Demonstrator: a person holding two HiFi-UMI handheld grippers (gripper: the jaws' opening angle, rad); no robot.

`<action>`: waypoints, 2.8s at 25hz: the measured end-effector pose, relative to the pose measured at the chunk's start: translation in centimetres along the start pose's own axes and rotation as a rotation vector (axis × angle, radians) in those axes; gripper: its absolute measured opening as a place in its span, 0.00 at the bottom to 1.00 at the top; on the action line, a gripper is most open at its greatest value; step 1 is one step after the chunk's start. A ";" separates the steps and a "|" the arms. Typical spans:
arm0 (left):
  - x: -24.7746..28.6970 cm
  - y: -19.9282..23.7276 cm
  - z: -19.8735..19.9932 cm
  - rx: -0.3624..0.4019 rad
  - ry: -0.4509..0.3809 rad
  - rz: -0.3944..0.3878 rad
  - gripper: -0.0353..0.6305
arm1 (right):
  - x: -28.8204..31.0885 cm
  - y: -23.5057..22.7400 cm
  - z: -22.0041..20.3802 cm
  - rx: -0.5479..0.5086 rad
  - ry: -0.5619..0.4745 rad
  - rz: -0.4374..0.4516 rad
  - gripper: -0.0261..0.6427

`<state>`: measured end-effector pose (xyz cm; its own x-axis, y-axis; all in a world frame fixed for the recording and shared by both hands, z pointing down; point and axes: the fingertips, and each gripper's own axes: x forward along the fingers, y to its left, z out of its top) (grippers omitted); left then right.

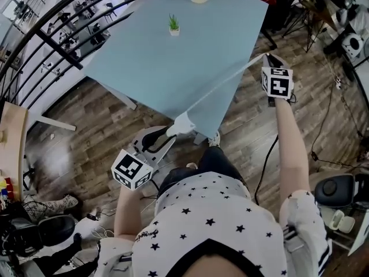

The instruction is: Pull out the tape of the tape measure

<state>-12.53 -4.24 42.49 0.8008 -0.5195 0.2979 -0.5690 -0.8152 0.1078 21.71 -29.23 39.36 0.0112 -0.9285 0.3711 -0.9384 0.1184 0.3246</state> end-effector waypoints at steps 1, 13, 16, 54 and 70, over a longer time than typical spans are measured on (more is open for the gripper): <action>-0.1 0.1 -0.1 -0.008 -0.004 0.001 0.23 | 0.2 -1.2 -0.2 0.028 0.004 -0.038 0.10; 2.2 2.8 -0.3 -0.052 0.007 0.059 0.23 | 0.6 -1.0 -0.2 0.135 -0.017 0.024 0.10; 4.1 4.0 -0.2 -0.044 0.019 0.075 0.23 | 1.2 0.3 0.1 0.124 -0.023 0.066 0.10; 25.4 20.5 -4.8 -0.175 0.199 0.361 0.23 | 12.0 20.1 -6.6 0.101 0.177 0.613 0.10; 26.8 21.1 -7.0 -0.139 0.323 0.377 0.23 | 13.6 21.7 -10.2 0.043 0.293 0.591 0.10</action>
<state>-4.39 -33.55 59.41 0.4496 -0.6474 0.6154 -0.8439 -0.5337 0.0551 5.04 -35.70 60.29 -0.4223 -0.5761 0.6999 -0.8281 0.5593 -0.0393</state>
